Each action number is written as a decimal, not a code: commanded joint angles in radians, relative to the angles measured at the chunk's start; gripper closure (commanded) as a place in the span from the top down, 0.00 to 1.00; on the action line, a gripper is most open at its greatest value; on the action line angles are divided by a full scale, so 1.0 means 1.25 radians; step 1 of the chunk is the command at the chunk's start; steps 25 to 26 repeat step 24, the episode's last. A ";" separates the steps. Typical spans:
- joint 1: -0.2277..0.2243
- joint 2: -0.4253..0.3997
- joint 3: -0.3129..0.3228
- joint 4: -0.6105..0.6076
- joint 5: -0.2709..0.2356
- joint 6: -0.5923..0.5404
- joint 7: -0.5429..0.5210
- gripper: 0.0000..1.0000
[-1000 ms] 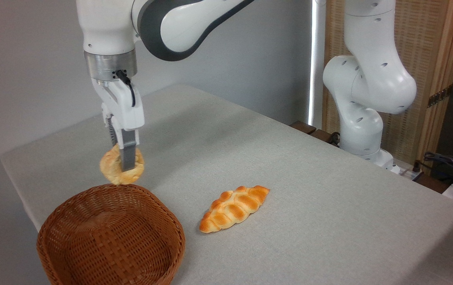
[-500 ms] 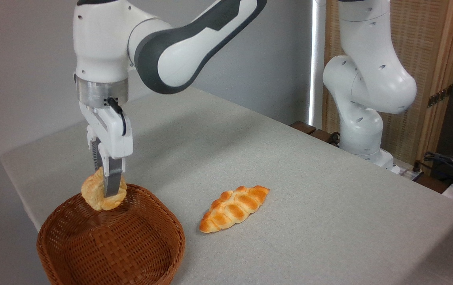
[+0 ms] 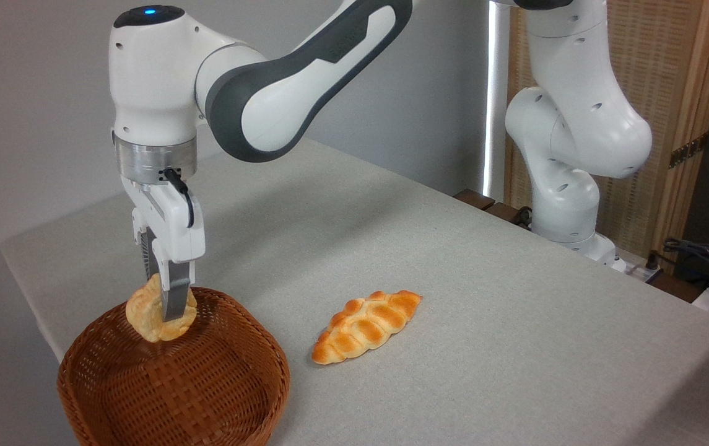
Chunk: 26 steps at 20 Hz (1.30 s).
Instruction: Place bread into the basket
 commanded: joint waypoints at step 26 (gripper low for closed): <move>-0.003 -0.063 0.086 0.015 0.003 -0.247 -0.018 1.00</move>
